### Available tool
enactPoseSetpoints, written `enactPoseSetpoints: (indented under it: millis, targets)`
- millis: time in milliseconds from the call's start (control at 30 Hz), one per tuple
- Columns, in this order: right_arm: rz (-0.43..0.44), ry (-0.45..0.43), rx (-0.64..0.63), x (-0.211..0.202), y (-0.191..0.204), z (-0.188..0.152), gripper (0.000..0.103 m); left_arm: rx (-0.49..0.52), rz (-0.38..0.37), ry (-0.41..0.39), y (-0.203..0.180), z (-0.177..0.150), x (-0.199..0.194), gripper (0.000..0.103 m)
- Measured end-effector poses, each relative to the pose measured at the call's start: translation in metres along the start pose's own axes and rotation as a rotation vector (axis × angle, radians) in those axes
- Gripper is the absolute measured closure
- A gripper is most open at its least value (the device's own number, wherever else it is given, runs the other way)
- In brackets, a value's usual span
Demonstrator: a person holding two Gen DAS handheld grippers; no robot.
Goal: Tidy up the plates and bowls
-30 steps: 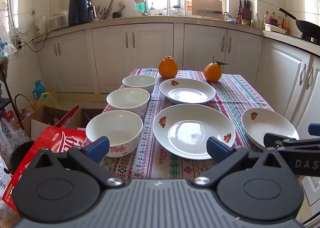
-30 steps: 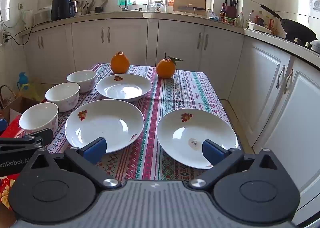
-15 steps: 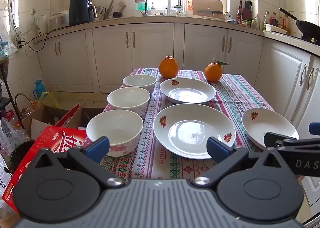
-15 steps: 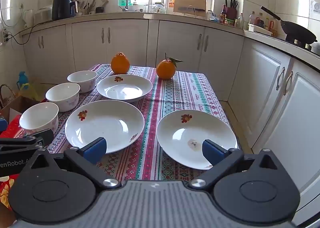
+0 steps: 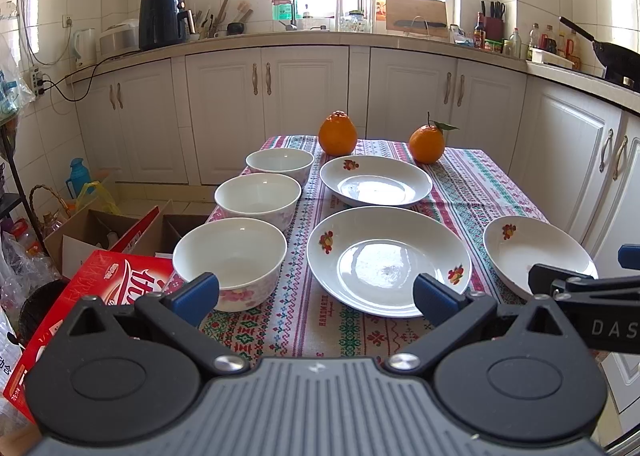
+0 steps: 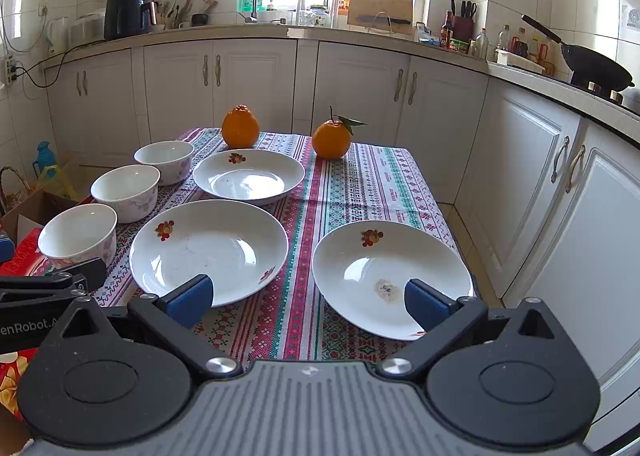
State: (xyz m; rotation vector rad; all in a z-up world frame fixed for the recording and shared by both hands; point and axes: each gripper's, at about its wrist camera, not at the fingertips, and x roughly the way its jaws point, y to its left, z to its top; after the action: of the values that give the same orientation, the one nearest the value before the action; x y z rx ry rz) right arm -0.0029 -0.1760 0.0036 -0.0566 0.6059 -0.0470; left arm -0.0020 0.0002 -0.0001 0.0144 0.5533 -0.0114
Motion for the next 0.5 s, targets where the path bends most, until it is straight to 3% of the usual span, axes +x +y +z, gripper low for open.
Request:
enactPoseSetpoints:
  millis: [500]
  targets:
    - [-0.006, -0.001, -0.006, -0.0002, 0.0004, -0.001, 0.0, -0.003, 0.0, 0.003, 0.0009, -0.0006, 0.0007, 0.001]
